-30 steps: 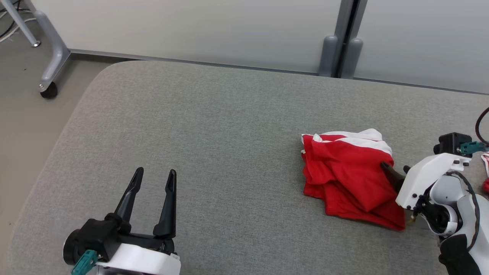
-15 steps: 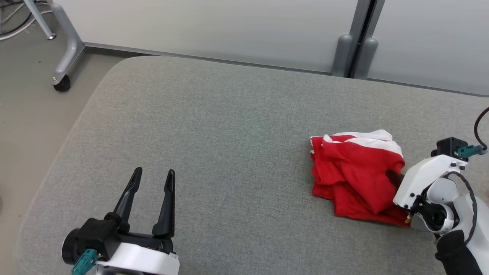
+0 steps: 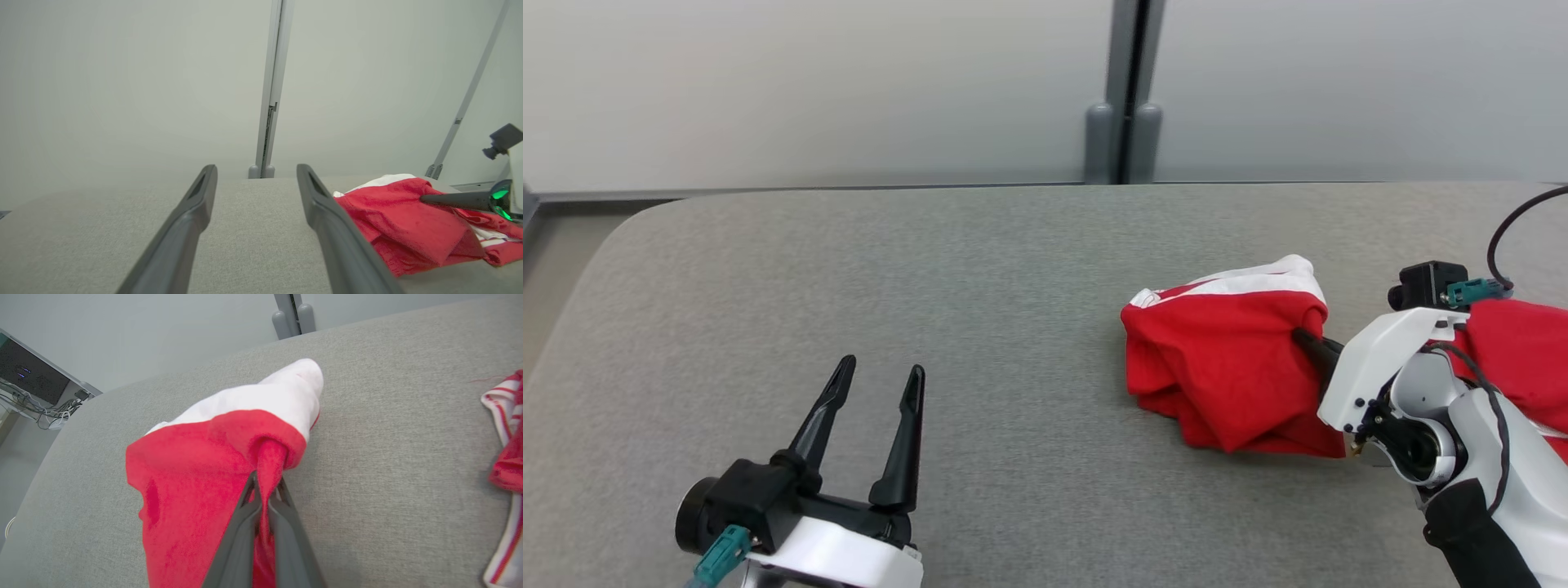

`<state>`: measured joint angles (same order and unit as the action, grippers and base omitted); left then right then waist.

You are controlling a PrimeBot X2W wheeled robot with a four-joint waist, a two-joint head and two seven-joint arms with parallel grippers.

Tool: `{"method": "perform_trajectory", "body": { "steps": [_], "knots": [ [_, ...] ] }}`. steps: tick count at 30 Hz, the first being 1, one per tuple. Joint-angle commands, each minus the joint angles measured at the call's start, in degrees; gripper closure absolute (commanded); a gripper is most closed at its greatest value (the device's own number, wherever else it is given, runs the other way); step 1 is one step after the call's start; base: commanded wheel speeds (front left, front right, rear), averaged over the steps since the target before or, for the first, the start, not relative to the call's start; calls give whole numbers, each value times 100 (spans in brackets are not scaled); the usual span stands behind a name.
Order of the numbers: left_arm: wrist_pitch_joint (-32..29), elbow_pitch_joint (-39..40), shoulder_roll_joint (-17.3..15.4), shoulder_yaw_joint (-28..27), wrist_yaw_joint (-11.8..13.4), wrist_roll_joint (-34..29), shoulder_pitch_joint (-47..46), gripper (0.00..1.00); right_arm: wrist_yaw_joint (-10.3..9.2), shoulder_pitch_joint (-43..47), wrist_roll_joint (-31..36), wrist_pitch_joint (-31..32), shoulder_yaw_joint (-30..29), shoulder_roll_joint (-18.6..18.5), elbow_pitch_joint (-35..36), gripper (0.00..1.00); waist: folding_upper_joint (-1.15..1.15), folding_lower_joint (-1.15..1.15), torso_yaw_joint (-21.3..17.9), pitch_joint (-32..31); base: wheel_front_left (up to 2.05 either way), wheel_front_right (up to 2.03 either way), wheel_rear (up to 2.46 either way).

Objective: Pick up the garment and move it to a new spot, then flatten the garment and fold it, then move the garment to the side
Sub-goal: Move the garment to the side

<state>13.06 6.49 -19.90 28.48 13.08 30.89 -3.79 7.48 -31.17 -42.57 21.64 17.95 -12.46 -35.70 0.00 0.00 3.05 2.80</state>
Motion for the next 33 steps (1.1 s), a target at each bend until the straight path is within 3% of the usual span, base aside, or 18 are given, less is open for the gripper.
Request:
{"method": "perform_trajectory", "body": {
  "steps": [1, 7, 14, 25, 32, 33],
  "knots": [
    [-11, 12, 1, 22, -38, -6, -102, 0, 4, -23, -54, -24, 27, -73, 78, 100, 0, 0, -525, -62, 0, 0, 0],
    [-103, 22, 29, 151, -124, -76, -312, 0, 4, -131, -273, 49, 312, -350, 433, 100, 0, 0, -1193, 162, 0, 0, 0],
    [-305, 104, -61, 226, -158, -203, -658, 0, 4, -590, -409, 87, 549, -989, 605, 100, 0, 0, -1508, 699, 0, 0, 0],
    [-666, 252, -146, 383, -251, -412, -1188, 0, 4, -1493, -436, -277, 1069, -2063, -27, 100, 0, 0, -1378, 1563, 0, 0, 0],
    [-693, 229, -130, 427, -269, -448, -1355, 0, 3, -1728, -387, -521, 1362, -2321, -735, 100, 0, 0, -1207, 1775, 0, 0, 0],
    [-681, 208, -122, 428, -278, -438, -1360, 0, 3, -1754, -371, -588, 1358, -2319, -915, 91, 0, 0, -1178, 1774, 0, 0, 0]
  ]
}}
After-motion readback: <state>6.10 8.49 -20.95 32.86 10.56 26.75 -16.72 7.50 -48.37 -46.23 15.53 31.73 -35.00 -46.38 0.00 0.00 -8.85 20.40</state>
